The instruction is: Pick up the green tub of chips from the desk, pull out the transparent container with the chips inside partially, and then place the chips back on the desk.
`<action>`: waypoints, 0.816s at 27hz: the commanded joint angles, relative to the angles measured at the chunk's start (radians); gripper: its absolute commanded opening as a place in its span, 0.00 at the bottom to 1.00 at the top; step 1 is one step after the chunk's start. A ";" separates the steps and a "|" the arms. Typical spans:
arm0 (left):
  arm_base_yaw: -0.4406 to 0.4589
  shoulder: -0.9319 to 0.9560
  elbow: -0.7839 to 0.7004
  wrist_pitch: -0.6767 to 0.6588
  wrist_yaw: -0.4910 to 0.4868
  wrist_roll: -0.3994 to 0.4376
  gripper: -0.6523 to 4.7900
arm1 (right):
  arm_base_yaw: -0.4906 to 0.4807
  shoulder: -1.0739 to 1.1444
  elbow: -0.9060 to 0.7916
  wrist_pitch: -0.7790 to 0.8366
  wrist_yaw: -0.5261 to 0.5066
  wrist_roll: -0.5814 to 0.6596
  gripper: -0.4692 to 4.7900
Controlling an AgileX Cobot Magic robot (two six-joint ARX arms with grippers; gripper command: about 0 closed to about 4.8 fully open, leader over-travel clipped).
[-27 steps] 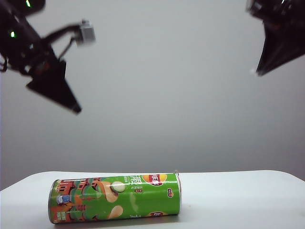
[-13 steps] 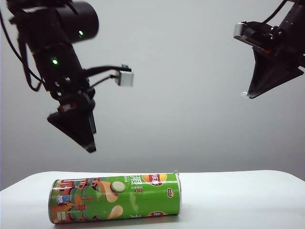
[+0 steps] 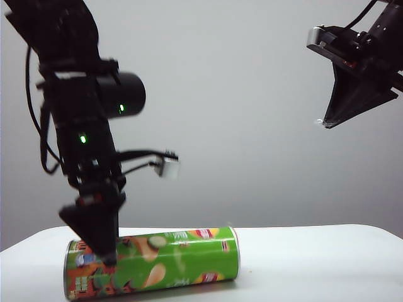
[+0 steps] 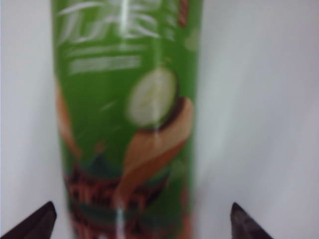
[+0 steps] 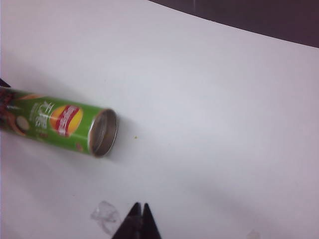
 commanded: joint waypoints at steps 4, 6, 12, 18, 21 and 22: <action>0.000 0.081 0.004 0.037 0.001 -0.006 1.00 | 0.001 -0.003 0.004 0.009 -0.004 -0.003 0.09; 0.000 0.084 0.004 0.045 0.009 -0.026 1.00 | 0.001 -0.003 0.004 0.010 -0.004 -0.003 0.09; 0.000 0.085 0.003 0.079 0.009 -0.056 1.00 | 0.001 -0.001 0.003 0.025 -0.005 -0.003 0.09; 0.000 0.085 0.003 0.076 0.010 -0.057 1.00 | 0.001 0.023 0.003 0.029 -0.005 -0.003 0.09; 0.000 0.088 0.003 0.076 0.036 -0.058 1.00 | 0.001 0.035 0.003 0.029 -0.005 -0.003 0.09; -0.001 0.093 0.003 0.076 0.039 -0.073 1.00 | 0.001 0.039 0.004 0.030 -0.005 -0.003 0.09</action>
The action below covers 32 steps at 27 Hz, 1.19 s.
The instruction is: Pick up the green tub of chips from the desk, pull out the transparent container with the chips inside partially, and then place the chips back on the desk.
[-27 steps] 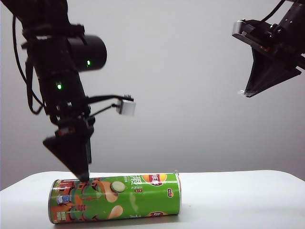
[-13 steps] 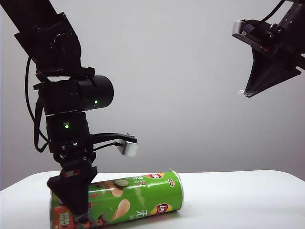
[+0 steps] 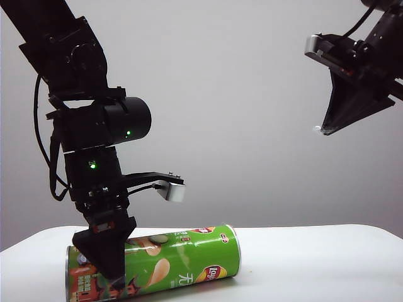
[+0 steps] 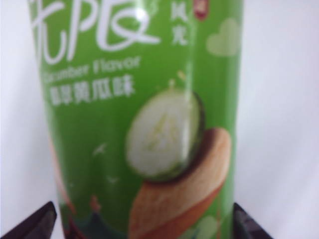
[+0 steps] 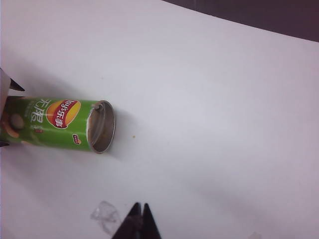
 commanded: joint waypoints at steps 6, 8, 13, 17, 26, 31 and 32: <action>0.000 0.072 0.004 -0.030 0.042 -0.047 0.98 | 0.001 0.016 0.005 0.017 -0.002 -0.003 0.09; 0.000 0.085 0.004 -0.024 0.032 -0.045 0.95 | 0.001 0.016 0.005 0.019 -0.002 -0.003 0.09; 0.000 0.084 0.005 -0.013 0.031 -0.042 0.65 | 0.001 0.016 0.005 0.031 -0.002 -0.003 0.09; -0.001 0.082 0.007 -0.013 0.030 -0.031 0.46 | 0.001 0.016 0.005 0.035 -0.003 -0.002 0.09; -0.002 -0.054 0.012 -0.035 0.012 0.099 0.58 | -0.031 0.016 0.027 0.034 -0.166 0.088 0.09; -0.002 -0.208 0.012 -0.062 0.023 0.205 0.57 | -0.136 0.013 0.060 0.043 -0.534 0.199 0.09; -0.002 -0.275 0.012 -0.067 0.023 0.250 0.57 | -0.192 0.013 0.072 0.048 -0.688 0.230 0.09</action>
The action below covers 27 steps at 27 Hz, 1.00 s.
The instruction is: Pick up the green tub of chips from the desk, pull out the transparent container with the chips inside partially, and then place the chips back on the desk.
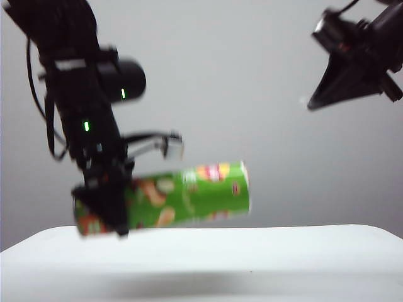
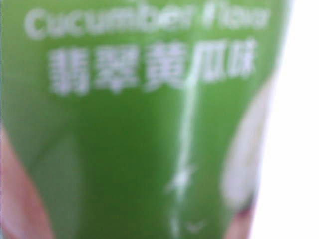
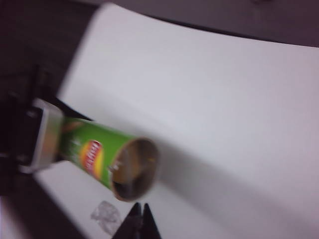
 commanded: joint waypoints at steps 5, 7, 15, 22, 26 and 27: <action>-0.002 -0.266 0.003 0.032 0.052 0.134 0.57 | -0.168 -0.005 0.023 0.022 -0.468 0.116 0.48; -0.002 -0.299 0.003 0.064 0.078 0.134 0.57 | -0.137 -0.005 0.023 0.016 -0.500 0.098 0.53; -0.001 -0.298 0.003 0.043 0.079 0.108 0.57 | 0.048 -0.005 0.023 -0.009 -0.476 0.021 0.48; -0.001 -0.316 0.004 0.015 0.145 0.097 0.57 | 0.058 -0.005 0.023 -0.051 -0.372 -0.021 0.48; 0.000 -0.316 0.004 0.012 0.248 0.097 0.57 | 0.059 -0.005 0.023 -0.074 -0.376 -0.048 0.48; 0.000 -0.316 0.004 0.011 0.274 0.097 0.57 | 0.060 -0.005 0.023 -0.074 -0.377 -0.049 0.48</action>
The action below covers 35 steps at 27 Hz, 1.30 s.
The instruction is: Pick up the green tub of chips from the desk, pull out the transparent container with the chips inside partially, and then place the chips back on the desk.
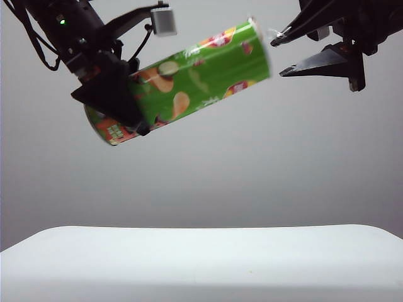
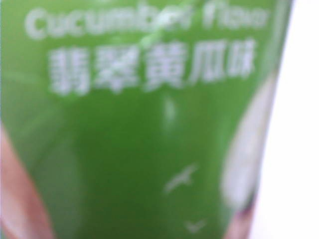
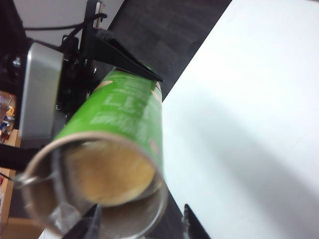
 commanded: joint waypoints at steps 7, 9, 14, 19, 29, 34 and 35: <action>0.046 -0.001 0.005 -0.106 0.092 -0.011 0.57 | -0.005 -0.005 0.003 0.000 -0.013 -0.014 0.48; 0.092 0.004 0.005 -0.163 0.153 -0.012 0.57 | -0.005 -0.005 0.003 0.000 -0.014 -0.019 0.48; 0.146 0.013 0.005 -0.258 0.217 -0.025 0.57 | -0.004 -0.005 0.003 0.006 -0.093 -0.022 0.48; 0.144 0.038 0.005 -0.306 0.226 -0.026 0.57 | 0.020 -0.004 0.003 0.032 -0.107 -0.021 0.48; 0.124 0.045 0.005 -0.293 0.284 -0.079 0.57 | 0.075 0.002 0.003 0.041 -0.090 -0.022 0.37; 0.111 0.045 0.005 -0.294 0.286 -0.086 0.57 | 0.093 0.002 0.003 0.062 -0.056 -0.021 0.37; 0.111 0.046 0.005 -0.293 0.286 -0.086 0.57 | 0.098 0.002 0.003 0.064 -0.056 -0.021 0.37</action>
